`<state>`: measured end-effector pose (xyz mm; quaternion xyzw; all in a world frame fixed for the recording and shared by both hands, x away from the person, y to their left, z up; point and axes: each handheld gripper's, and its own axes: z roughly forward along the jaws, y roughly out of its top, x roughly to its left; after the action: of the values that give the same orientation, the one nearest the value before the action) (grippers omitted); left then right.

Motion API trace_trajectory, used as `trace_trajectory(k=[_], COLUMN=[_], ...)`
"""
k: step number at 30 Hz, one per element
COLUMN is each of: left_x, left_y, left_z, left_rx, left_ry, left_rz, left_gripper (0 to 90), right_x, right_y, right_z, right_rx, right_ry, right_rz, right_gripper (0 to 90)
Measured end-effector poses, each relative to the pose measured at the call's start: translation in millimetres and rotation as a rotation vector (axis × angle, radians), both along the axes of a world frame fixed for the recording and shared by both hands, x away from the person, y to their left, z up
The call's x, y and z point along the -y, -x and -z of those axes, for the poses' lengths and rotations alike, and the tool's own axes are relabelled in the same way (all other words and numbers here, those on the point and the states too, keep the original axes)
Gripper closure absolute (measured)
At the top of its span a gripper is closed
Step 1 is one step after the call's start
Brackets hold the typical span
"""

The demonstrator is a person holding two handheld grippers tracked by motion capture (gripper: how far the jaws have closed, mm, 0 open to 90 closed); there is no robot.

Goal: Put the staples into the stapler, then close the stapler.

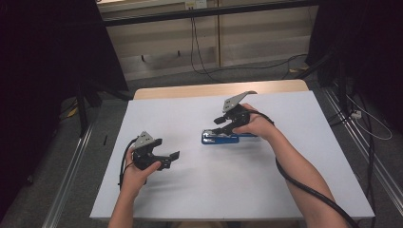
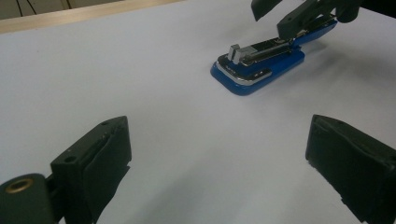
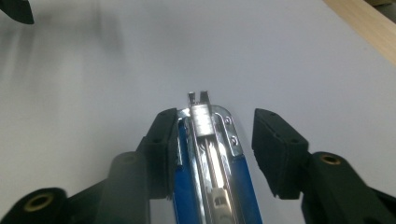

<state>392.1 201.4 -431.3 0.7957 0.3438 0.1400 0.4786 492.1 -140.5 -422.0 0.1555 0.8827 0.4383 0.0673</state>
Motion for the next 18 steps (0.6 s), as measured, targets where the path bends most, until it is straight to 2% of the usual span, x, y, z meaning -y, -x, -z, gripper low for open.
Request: trace_trajectory(k=[3, 7, 9, 10, 11, 13, 14, 17, 18], left_x=[1.8, 4.4, 6.1, 6.2, 6.6, 7.6, 7.6, 10.0, 11.0], left_y=[-0.1, 0.1, 0.7, 0.7, 0.8, -0.4, -0.4, -1.1, -0.9], left_z=[-0.9, -1.7, -1.7, -2.1, -2.1, -1.8, -1.8, -2.0, -2.1], left_rx=[0.004, 0.011, 0.008, 0.010, 0.010, 0.010, 0.010, 0.009, 0.007], left_ry=[-0.008, -0.014, -0.008, -0.012, -0.011, -0.017, -0.017, -0.005, -0.004], left_rz=[0.006, 0.016, 0.018, 0.020, 0.022, 0.023, 0.023, 0.023, 0.026], left_gripper=[7.1, 7.1, 7.1, 7.1, 7.1, 7.1, 7.1, 7.1, 7.3], right_x=[8.5, 21.4, 29.2, 36.5, 36.5, 47.1, 47.1, 55.4, 59.5], right_y=[7.5, 18.6, 22.5, 26.9, 26.9, 33.9, 33.9, 41.2, 46.5], right_z=[-2.7, -4.1, -3.6, -3.3, -3.3, -4.4, -4.4, -5.0, -4.9], right_rx=[0.001, 0.005, 0.006, 0.017, 0.017, 0.020, 0.020, 0.021, 0.033], right_ry=[0.001, -0.015, -0.024, -0.022, -0.022, -0.029, -0.029, -0.025, -0.008], right_rz=[0.044, 0.091, 0.130, 0.174, 0.174, 0.228, 0.228, 0.276, 0.295], right_gripper=[40.5, 34.2, 30.4, 25.0, 25.0, 21.8, 21.8, 19.4, 18.6])
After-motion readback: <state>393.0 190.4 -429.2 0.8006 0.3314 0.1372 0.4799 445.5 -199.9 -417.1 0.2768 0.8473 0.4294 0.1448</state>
